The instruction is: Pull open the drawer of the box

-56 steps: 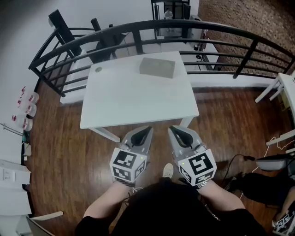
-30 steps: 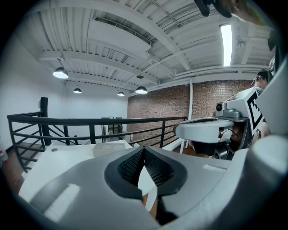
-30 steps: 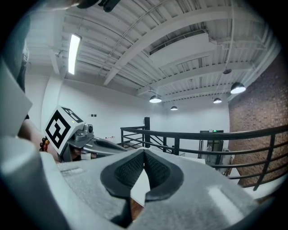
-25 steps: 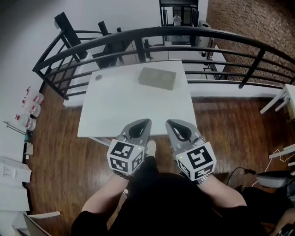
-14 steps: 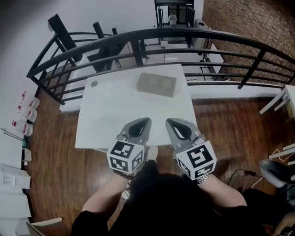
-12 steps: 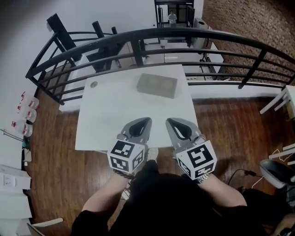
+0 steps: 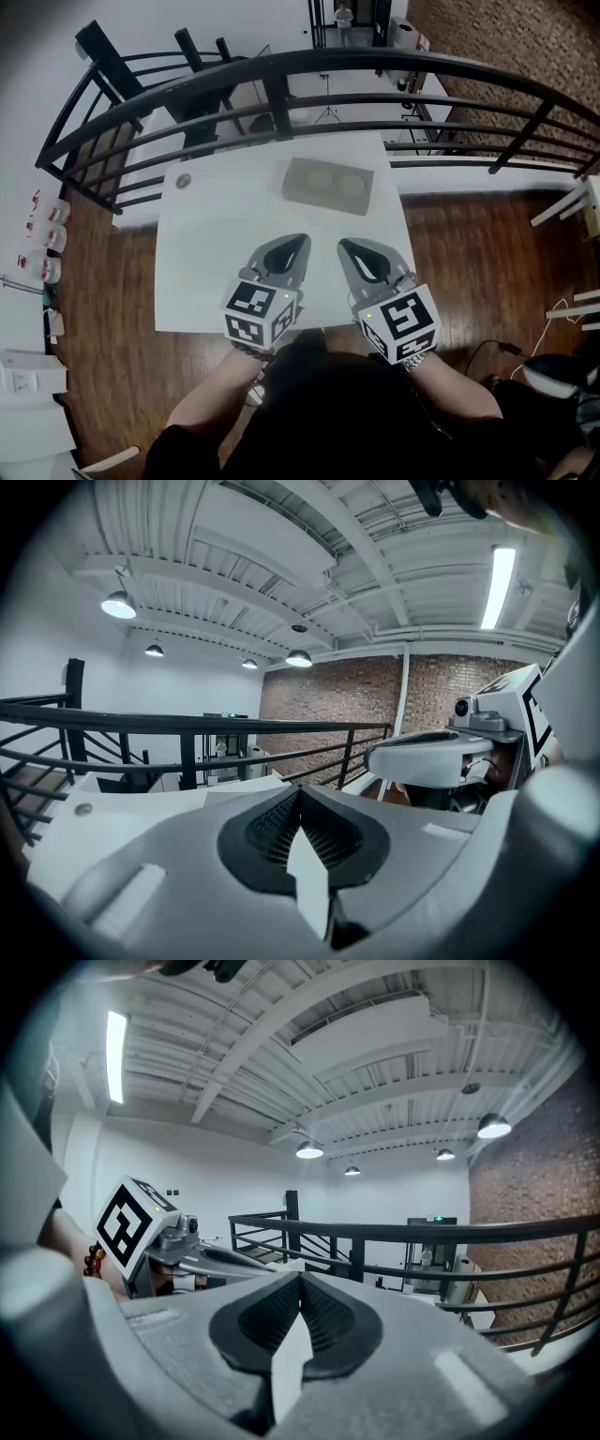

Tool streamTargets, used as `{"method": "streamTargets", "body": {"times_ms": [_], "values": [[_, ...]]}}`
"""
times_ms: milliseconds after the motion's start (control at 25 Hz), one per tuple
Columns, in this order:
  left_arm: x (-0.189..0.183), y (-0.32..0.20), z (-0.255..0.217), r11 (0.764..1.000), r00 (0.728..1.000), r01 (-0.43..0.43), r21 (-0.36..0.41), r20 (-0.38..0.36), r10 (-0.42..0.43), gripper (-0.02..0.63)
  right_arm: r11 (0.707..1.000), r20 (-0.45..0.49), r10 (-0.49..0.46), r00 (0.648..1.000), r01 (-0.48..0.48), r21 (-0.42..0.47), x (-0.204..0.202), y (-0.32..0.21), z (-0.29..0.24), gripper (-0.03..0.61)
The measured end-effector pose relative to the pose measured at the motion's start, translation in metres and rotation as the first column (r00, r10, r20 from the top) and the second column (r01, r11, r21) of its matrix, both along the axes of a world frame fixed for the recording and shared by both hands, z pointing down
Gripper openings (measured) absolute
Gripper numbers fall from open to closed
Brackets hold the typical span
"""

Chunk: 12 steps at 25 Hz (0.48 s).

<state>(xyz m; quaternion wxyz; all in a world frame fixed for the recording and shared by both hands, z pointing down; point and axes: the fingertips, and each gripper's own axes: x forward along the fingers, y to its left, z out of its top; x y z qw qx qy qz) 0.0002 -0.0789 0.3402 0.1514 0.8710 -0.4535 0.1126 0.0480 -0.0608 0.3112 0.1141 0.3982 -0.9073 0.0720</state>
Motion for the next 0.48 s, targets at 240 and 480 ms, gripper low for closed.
{"method": "streamTargets", "body": {"times_ms": [240,480], "values": [[-0.02,-0.043,0.012,0.999,1.0,-0.009,-0.039,-0.011,0.008,0.015,0.999,-0.018,0.004,1.0,-0.005,-0.044,-0.023,-0.042,0.014,-0.008],[-0.047,-0.083,0.028,0.996,0.999,-0.01,-0.09,-0.033,0.008,0.015,0.996,-0.047,0.015,0.999,-0.019,-0.089,-0.049,-0.084,0.026,-0.008]]}}
